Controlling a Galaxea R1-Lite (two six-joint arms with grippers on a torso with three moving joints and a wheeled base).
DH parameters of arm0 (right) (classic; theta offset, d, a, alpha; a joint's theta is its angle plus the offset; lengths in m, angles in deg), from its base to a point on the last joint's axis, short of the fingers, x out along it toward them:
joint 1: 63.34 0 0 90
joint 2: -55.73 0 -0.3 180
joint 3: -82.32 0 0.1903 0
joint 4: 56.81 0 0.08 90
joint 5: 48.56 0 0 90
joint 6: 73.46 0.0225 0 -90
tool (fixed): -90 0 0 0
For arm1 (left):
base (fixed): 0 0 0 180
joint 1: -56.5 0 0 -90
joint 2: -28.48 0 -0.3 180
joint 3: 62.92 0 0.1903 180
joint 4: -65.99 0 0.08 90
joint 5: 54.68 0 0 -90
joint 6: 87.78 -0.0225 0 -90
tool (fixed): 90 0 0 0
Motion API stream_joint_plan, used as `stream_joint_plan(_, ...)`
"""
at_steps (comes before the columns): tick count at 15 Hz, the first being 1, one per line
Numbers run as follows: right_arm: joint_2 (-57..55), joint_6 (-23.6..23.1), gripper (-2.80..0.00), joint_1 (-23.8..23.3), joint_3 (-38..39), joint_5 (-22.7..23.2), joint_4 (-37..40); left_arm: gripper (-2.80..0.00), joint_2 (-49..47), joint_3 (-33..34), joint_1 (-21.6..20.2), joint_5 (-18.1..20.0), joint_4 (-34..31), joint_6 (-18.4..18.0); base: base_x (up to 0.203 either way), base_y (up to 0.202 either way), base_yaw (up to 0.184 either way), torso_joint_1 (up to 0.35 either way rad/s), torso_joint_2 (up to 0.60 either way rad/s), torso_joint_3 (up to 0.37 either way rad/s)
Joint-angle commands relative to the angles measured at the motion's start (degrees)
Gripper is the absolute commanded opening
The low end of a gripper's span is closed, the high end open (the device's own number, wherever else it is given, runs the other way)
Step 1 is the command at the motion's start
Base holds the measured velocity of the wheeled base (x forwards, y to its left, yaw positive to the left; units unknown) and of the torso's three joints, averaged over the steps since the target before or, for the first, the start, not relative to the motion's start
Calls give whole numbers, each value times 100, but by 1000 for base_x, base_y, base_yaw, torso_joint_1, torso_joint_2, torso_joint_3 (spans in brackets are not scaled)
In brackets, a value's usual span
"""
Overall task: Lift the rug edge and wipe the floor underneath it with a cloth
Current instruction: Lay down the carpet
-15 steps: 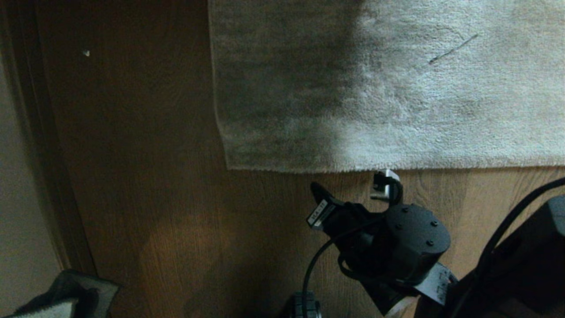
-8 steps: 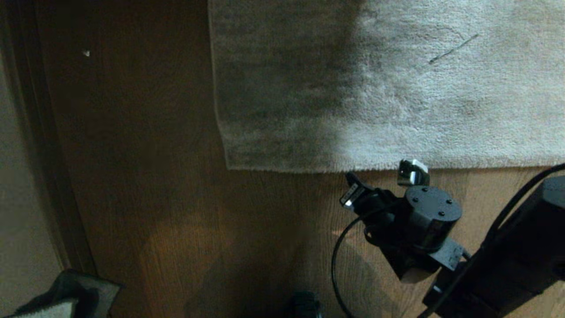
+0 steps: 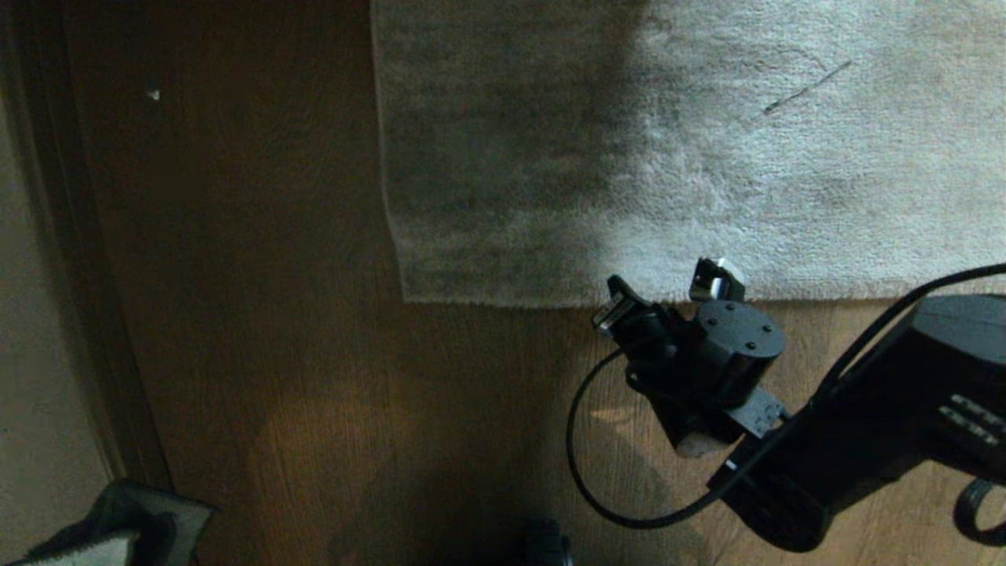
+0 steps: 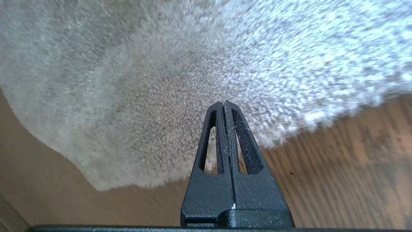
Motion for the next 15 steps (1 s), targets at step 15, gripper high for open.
stream_joint_plan(15, -1353, 2, -280, 14, -1567, -26, -273, -280, 0, -3, 0, 2, 0, 0, 0, 0, 0, 0, 0, 0)
